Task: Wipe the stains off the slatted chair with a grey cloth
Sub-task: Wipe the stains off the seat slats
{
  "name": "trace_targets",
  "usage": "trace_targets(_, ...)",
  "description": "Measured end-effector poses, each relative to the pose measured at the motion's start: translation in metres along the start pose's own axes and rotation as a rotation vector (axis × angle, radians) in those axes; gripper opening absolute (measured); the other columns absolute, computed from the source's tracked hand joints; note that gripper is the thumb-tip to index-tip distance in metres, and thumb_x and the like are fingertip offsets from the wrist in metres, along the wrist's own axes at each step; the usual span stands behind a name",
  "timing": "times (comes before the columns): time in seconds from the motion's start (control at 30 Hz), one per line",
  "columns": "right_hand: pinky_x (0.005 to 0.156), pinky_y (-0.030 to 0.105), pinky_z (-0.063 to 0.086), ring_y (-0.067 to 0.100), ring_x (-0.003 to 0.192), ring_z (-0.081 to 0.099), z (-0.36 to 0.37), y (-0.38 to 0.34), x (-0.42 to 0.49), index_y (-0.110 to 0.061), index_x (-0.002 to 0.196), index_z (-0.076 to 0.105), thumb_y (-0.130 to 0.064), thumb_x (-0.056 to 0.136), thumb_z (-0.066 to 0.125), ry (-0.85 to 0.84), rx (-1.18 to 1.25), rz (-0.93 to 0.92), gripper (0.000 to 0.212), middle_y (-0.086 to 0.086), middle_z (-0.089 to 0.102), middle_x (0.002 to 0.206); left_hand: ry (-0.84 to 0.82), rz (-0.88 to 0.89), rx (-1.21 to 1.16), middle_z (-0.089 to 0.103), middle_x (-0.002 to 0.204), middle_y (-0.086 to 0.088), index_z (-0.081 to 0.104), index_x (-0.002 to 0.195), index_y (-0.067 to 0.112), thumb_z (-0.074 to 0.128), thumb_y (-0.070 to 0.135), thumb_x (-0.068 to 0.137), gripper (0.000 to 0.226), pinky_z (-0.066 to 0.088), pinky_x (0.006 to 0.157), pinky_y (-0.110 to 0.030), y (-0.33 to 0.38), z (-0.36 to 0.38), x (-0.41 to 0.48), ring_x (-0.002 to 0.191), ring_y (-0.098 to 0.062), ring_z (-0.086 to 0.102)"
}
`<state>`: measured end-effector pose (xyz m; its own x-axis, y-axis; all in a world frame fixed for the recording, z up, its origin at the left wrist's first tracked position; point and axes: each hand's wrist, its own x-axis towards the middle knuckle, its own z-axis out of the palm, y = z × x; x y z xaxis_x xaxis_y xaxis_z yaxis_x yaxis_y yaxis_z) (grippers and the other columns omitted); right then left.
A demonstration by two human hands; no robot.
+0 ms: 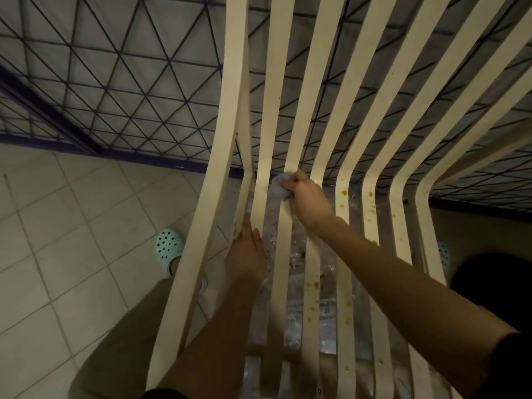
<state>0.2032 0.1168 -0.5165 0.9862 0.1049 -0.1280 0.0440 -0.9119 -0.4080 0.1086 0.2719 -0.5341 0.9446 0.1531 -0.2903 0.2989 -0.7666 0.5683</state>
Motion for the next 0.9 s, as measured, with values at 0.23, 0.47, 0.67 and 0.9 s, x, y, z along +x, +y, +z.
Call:
trace_targets(0.23, 0.08, 0.042, 0.045, 0.017, 0.091, 0.046, 0.027, -0.028, -0.081, -0.008, 0.121, 0.057, -0.005, 0.092, 0.049, -0.101, 0.102, -0.101, 0.03, 0.009, 0.049, 0.113, -0.006, -0.034, 0.02, 0.059, 0.13, -0.011, 0.016, 0.152, 0.031, 0.023, 0.039, 0.104, 0.049, 0.048, 0.084, -0.039, -0.016, -0.003, -0.003, 0.108, -0.03, 0.061)
trace_targets(0.47, 0.061, 0.026, 0.041, 0.003, 0.059, 0.055, 0.03, -0.055, -0.167, -0.032, 0.103, 0.062, -0.037, 0.099, 0.049, -0.063, 0.364, -0.053, 0.014, -0.013, 0.062, 0.069, -0.041, -0.07, -0.013, 0.059, 0.128, -0.014, 0.018, 0.152, 0.029, 0.025, 0.037, 0.104, 0.049, 0.046, 0.09, -0.04, -0.008, -0.004, -0.001, 0.11, -0.032, 0.06)
trace_targets(0.67, 0.053, 0.016, 0.038, 0.002, 0.056, 0.053, 0.023, -0.064, -0.199, -0.026, 0.095, 0.062, -0.011, 0.097, 0.051, -0.203, 0.429, -0.029, 0.019, -0.005, 0.061, 0.076, 0.001, -0.02, -0.037, 0.06, 0.125, -0.014, 0.02, 0.152, 0.028, 0.025, 0.037, 0.104, 0.048, 0.046, 0.09, -0.043, 0.002, -0.009, -0.004, 0.109, -0.033, 0.06)
trace_targets(0.9, 0.059, 0.026, 0.044, 0.015, 0.068, 0.057, -0.004, -0.027, -0.102, -0.016, 0.078, 0.051, -0.002, 0.089, 0.055, -0.185, 0.488, 0.103, 0.018, 0.003, 0.055, 0.077, -0.01, -0.002, -0.068, 0.061, 0.124, -0.012, 0.022, 0.151, 0.028, 0.025, 0.037, 0.104, 0.047, 0.047, 0.087, -0.04, 0.005, -0.004, -0.005, 0.108, -0.031, 0.06)
